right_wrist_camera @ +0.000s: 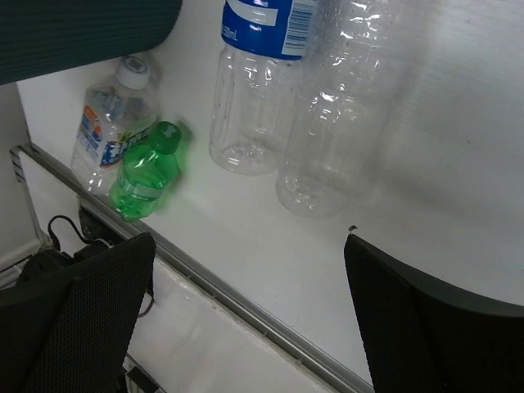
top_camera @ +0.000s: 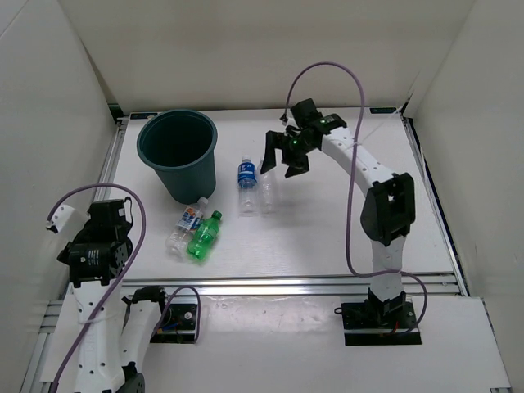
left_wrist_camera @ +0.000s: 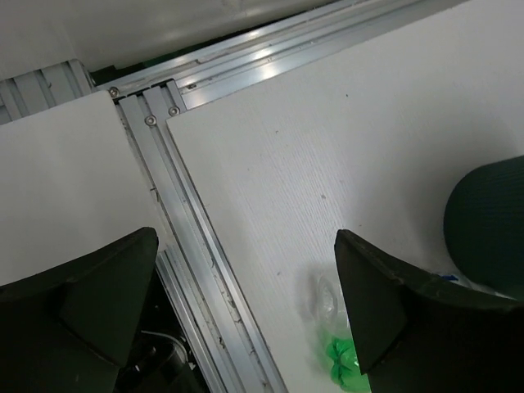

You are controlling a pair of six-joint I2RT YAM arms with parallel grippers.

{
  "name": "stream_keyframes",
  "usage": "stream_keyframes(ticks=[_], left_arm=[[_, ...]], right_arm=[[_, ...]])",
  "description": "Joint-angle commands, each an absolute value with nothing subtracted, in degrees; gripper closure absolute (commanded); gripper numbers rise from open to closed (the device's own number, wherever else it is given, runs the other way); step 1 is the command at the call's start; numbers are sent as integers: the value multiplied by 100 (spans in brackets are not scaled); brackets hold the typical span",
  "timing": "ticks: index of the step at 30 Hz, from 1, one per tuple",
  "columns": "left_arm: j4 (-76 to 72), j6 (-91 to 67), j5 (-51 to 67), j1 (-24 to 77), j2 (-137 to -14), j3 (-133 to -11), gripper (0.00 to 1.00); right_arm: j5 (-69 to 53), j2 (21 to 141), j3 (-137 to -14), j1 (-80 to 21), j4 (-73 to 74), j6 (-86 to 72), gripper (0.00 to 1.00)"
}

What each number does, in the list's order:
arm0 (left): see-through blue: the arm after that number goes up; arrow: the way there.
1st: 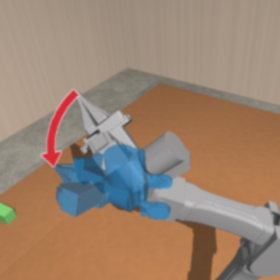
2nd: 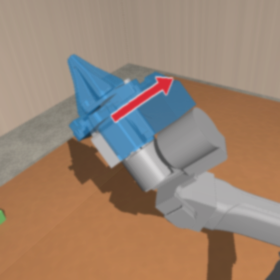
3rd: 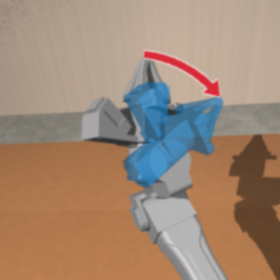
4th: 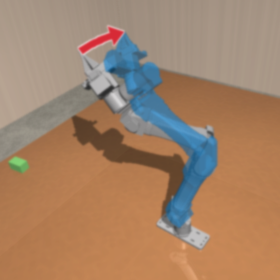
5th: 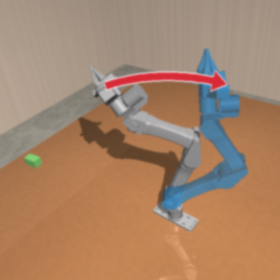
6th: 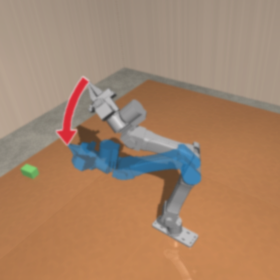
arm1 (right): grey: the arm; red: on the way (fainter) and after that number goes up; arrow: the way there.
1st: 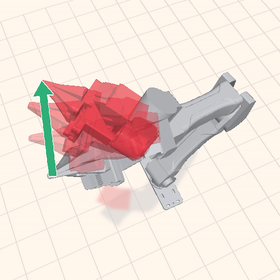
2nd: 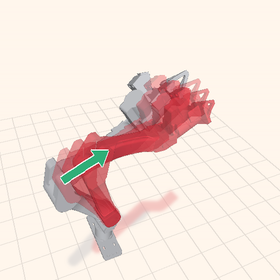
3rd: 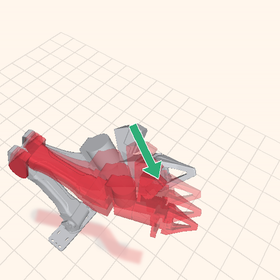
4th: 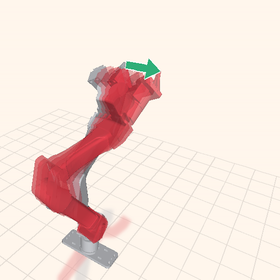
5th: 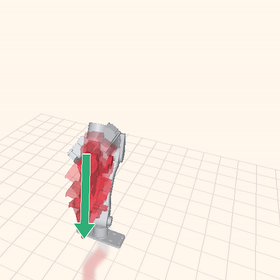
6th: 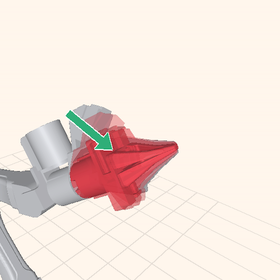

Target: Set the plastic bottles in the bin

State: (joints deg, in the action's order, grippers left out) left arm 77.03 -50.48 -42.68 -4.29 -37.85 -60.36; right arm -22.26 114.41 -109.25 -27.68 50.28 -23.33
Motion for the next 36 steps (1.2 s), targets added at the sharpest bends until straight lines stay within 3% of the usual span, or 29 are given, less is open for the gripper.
stream_keyframes(ticks=[1,12,19,24,27,28,36], left_arm=[[7559,-4755,-3843,-404,-3885,-6012,0],[7216,-4201,-3279,-404,-4017,-5810,0],[7163,-4043,-3173,-404,-4385,-5757,0],[7110,-3990,-3120,-404,-4561,-5757,0],[7058,-3937,-3068,-404,-4562,-5757,0],[7058,-3937,-3067,-404,-4562,-5757,0],[6953,-3823,-2944,-404,-4562,-5704,0]], right_arm=[[-2128,11925,-11162,-2874,4905,-2109,0],[-1731,13507,-12304,-2874,4720,-2197,0],[-2232,14114,-12454,-2813,4492,-2381,1],[-2180,14115,-12138,-2760,4307,-2435,27],[-2250,14002,-12138,-2654,4307,-2435,35],[-2250,13914,-12138,-2593,4307,-2435,42],[-2469,12499,-12479,-2803,4070,-2487,52]])
